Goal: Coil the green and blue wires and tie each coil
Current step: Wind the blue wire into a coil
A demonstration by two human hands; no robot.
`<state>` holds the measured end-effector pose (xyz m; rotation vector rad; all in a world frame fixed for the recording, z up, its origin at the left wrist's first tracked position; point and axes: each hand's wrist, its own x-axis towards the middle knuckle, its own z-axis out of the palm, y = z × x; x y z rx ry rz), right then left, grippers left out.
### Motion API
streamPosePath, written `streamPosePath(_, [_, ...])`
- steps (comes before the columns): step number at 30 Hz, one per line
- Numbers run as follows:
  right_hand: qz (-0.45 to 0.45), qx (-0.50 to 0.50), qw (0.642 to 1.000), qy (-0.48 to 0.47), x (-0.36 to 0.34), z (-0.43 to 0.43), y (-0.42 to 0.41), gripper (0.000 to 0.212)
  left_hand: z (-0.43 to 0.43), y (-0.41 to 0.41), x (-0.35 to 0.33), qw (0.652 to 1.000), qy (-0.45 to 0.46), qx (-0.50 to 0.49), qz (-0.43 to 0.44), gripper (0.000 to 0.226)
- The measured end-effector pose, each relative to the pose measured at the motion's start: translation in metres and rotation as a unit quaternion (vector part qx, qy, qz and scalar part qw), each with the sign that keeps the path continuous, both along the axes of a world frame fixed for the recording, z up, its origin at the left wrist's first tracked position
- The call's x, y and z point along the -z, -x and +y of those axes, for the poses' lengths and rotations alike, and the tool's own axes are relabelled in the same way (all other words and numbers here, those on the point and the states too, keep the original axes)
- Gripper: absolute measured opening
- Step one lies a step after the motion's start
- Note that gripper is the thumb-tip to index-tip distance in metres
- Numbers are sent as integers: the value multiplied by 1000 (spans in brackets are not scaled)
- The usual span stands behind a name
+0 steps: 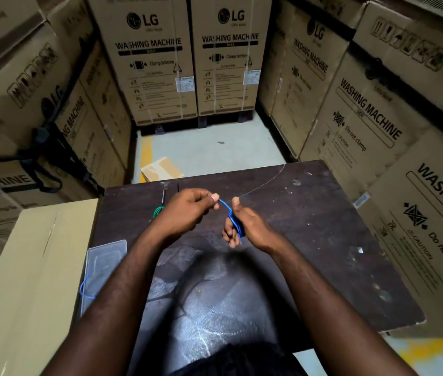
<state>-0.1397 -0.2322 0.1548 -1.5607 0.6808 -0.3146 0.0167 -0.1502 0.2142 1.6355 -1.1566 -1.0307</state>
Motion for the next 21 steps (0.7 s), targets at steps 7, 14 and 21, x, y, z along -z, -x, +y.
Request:
streamPosePath(7, [-53,-4,998,-42,-14,8,-1,65,-10,-16,17,991,0,-38,-130,30])
streamPosePath(14, [-132,10,985,-110,-35,10,-2,62,-17,-10,30,995,14,-13,-100,30])
streamPosePath(21, [-243,67,953,-171,-45,4,-4,59,-9,2,54,998,-15,48,-32,37])
